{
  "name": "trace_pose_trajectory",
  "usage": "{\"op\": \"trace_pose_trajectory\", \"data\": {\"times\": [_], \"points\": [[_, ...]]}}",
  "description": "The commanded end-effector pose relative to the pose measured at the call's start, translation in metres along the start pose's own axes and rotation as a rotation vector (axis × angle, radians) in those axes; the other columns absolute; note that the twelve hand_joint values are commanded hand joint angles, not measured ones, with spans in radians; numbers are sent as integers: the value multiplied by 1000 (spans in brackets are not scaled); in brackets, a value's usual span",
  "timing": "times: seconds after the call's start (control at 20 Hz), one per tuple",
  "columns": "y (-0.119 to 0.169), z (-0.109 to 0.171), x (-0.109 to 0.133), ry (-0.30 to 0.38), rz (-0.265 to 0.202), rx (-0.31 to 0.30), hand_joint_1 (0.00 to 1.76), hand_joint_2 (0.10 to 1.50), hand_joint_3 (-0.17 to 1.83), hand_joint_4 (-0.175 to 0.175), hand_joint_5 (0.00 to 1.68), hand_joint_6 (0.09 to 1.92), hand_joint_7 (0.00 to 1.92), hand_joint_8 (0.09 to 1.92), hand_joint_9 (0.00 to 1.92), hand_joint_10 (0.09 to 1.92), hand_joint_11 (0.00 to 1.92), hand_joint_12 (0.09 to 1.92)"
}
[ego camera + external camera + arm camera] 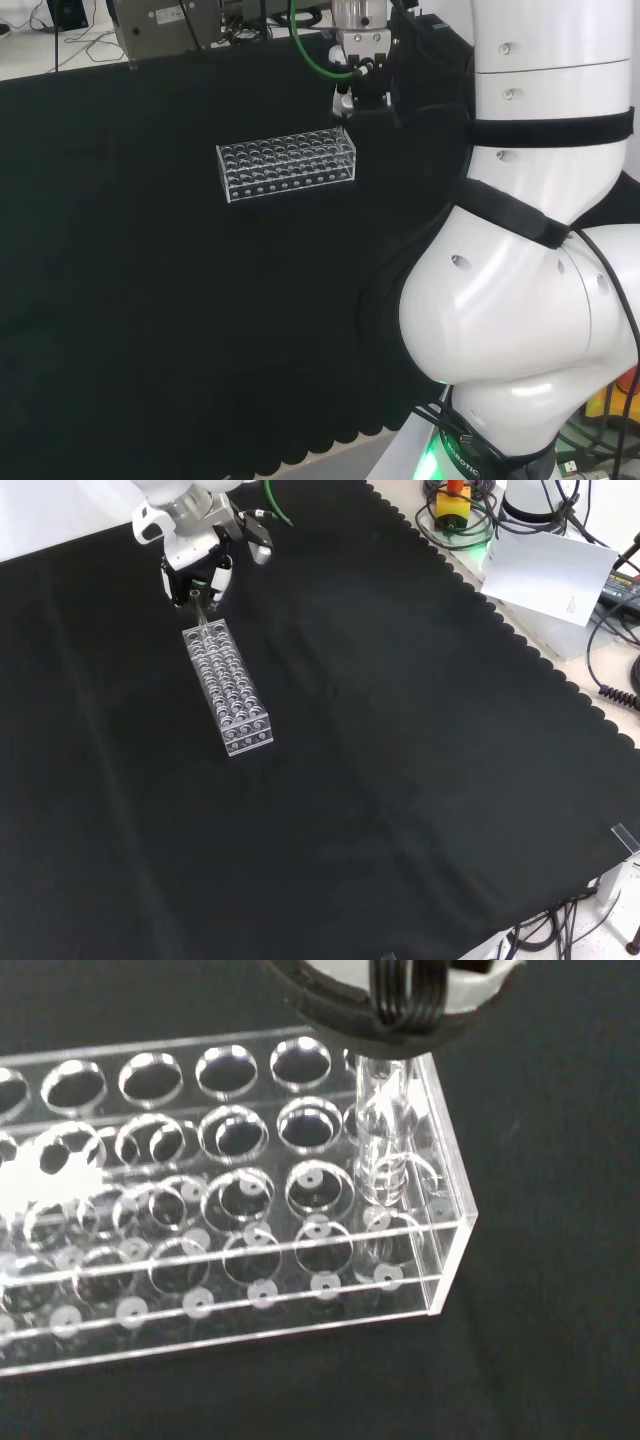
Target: Pick up the test tube.
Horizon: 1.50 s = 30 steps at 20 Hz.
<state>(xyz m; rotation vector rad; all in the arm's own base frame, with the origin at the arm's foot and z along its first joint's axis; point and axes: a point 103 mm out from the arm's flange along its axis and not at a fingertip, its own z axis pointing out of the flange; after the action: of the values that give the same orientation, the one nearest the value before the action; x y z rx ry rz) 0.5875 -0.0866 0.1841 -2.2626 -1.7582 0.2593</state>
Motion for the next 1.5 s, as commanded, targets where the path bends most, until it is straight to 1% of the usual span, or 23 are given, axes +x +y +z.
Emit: {"op": "trace_pose_trajectory", "data": {"times": [0.05,0.25,0.5,0.75,1.5], "points": [[1,-5,-2,12,3,-9,1406,1042,3,-175,1050,545,1134,1068,1153,749,1362,842],[0,-9,-3,9,0,3,1406,1044,2,-175,1048,543,1116,1084,1158,759,1357,844],[-2,-20,-5,51,9,6,1406,1046,1,-175,1047,540,1108,1096,1157,765,1356,845],[-2,-35,-6,76,6,-10,1405,1047,1,-175,1047,539,1105,1100,1154,770,1357,847],[-13,-79,-11,80,-31,-64,1405,1048,1,-175,1049,536,1100,1108,1148,785,1351,846]]}}
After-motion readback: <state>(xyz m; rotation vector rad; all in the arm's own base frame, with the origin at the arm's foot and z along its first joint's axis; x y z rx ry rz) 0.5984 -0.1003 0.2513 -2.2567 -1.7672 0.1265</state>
